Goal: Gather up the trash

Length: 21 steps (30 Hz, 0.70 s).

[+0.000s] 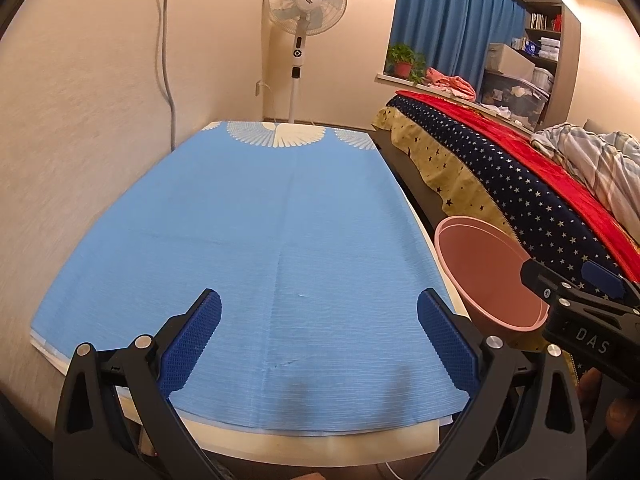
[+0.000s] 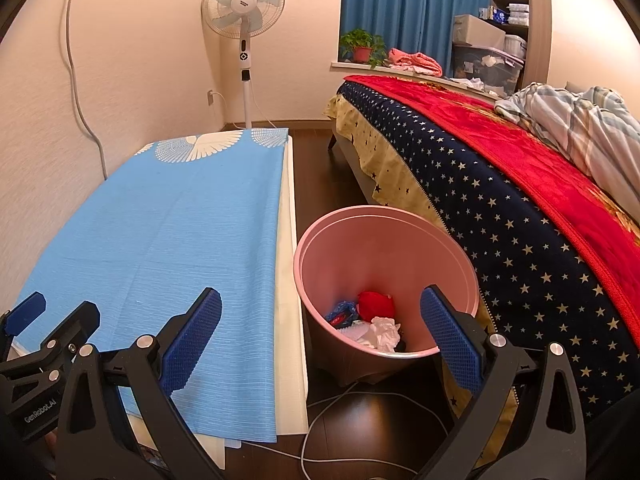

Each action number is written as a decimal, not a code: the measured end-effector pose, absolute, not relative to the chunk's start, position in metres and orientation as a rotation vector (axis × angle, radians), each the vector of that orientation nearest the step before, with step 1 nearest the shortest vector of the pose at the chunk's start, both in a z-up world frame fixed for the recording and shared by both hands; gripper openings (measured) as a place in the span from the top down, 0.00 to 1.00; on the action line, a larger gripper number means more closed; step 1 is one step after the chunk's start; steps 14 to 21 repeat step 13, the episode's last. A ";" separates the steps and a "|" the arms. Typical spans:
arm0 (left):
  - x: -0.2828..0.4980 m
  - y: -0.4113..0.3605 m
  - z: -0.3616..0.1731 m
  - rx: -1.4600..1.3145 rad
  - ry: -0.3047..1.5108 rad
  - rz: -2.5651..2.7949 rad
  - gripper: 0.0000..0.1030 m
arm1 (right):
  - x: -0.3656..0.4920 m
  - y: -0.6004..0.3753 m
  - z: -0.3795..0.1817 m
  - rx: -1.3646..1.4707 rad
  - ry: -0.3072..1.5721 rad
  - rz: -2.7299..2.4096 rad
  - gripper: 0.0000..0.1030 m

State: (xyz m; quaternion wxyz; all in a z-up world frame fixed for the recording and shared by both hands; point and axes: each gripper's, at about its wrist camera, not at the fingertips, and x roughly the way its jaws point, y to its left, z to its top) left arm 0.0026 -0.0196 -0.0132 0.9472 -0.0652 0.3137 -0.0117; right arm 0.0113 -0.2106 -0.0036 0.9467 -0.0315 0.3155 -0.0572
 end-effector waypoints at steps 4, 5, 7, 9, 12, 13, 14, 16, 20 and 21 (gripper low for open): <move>0.003 -0.021 -0.012 -0.130 0.633 -0.031 0.08 | 0.011 -0.211 -0.004 -0.064 0.643 -0.117 0.05; 0.004 -0.020 -0.013 -0.130 0.635 -0.027 0.08 | 0.011 -0.211 -0.004 -0.064 0.643 -0.117 0.05; 0.004 -0.019 -0.015 -0.131 0.643 -0.019 0.08 | 0.011 -0.211 -0.004 -0.065 0.642 -0.117 0.05; 0.005 -0.018 -0.016 -0.130 0.649 -0.016 0.08 | 0.011 -0.211 -0.004 -0.064 0.643 -0.117 0.05; 0.006 -0.021 -0.016 -0.123 0.651 -0.018 0.08 | 0.011 -0.211 -0.004 -0.066 0.643 -0.117 0.05; 0.006 -0.021 -0.016 -0.123 0.651 -0.019 0.08 | 0.011 -0.211 -0.004 -0.066 0.643 -0.117 0.05; 0.006 -0.021 -0.016 -0.123 0.651 -0.019 0.08 | 0.011 -0.211 -0.004 -0.066 0.643 -0.117 0.05; 0.006 -0.021 -0.016 -0.123 0.651 -0.019 0.08 | 0.011 -0.211 -0.004 -0.066 0.643 -0.117 0.05; 0.006 -0.021 -0.016 -0.123 0.651 -0.019 0.08 | 0.011 -0.211 -0.004 -0.066 0.643 -0.117 0.05; 0.006 -0.021 -0.016 -0.123 0.651 -0.019 0.08 | 0.011 -0.211 -0.004 -0.066 0.643 -0.117 0.05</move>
